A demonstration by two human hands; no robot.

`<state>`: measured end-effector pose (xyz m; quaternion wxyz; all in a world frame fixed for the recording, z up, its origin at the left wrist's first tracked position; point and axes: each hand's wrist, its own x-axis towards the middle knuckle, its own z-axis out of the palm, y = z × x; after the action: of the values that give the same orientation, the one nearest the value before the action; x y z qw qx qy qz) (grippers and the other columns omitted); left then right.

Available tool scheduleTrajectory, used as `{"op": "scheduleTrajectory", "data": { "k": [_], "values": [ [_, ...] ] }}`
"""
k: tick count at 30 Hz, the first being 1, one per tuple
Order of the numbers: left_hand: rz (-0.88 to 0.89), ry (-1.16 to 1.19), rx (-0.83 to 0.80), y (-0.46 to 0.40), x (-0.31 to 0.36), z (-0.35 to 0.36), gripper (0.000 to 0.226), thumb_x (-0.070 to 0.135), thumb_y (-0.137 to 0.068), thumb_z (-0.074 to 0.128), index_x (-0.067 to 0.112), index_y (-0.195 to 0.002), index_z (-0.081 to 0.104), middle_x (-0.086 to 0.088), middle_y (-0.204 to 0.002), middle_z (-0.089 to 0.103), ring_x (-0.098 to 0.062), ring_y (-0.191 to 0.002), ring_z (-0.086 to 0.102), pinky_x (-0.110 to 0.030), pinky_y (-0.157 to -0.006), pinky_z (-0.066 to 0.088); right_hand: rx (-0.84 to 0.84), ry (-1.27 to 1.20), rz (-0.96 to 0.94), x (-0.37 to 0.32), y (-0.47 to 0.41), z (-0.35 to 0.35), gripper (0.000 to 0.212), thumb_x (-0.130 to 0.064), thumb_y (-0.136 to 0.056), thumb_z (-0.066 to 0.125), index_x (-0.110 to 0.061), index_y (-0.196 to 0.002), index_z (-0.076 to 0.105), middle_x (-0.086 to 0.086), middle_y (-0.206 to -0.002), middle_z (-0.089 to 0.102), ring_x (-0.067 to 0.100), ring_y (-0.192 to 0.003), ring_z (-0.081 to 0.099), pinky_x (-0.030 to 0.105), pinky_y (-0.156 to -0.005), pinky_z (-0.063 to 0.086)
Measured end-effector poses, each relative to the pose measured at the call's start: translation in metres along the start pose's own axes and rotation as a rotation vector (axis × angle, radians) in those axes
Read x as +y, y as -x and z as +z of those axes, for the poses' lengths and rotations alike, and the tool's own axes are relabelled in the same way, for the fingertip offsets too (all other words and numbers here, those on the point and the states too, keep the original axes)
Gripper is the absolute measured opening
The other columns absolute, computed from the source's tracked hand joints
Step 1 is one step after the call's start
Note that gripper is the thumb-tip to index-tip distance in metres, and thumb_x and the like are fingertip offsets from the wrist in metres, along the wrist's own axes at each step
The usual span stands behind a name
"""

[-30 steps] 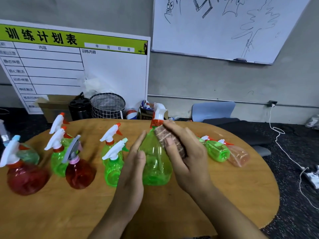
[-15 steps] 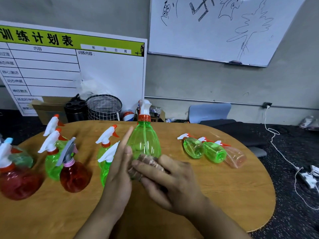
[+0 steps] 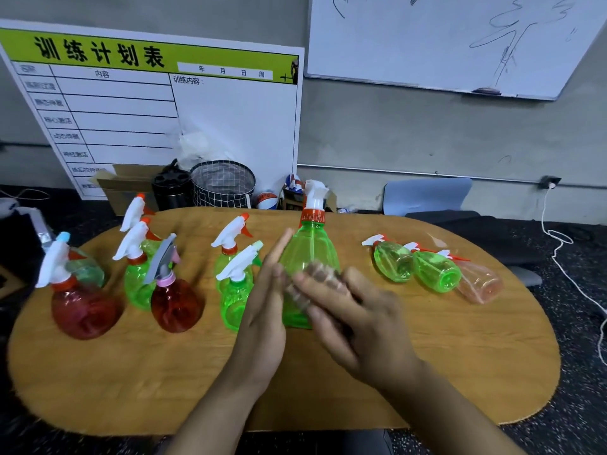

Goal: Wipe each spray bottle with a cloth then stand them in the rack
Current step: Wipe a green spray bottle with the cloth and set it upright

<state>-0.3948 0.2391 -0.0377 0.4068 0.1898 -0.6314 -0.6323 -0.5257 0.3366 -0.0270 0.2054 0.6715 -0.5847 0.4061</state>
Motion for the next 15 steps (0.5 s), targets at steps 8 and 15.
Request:
{"op": "scheduleTrajectory", "data": {
  "k": [8,15],
  "values": [
    [-0.093,0.106,0.008,0.007,-0.011,-0.006,0.045,0.066,-0.107,0.039,0.055,-0.149,0.052,0.012,-0.164,0.047,-0.024,-0.156,0.039,-0.061,-0.126,0.031,0.144,-0.339,0.236,-0.011,0.024,0.003,0.034,-0.029,-0.106,0.058,-0.022,-0.138,0.065,-0.014,-0.111,0.061,0.001,-0.088,0.060,0.016,-0.074,0.047],
    [-0.217,0.250,0.038,0.030,-0.025,0.000,0.044,0.045,-0.108,0.034,0.042,-0.137,0.067,0.009,-0.145,0.067,-0.015,-0.136,0.063,-0.030,-0.096,0.059,0.293,-0.608,0.716,-0.014,0.032,0.024,0.033,-0.026,-0.110,0.045,-0.024,-0.138,0.062,-0.011,-0.141,0.064,0.019,-0.137,0.056,0.049,-0.115,0.046]
  ]
}}
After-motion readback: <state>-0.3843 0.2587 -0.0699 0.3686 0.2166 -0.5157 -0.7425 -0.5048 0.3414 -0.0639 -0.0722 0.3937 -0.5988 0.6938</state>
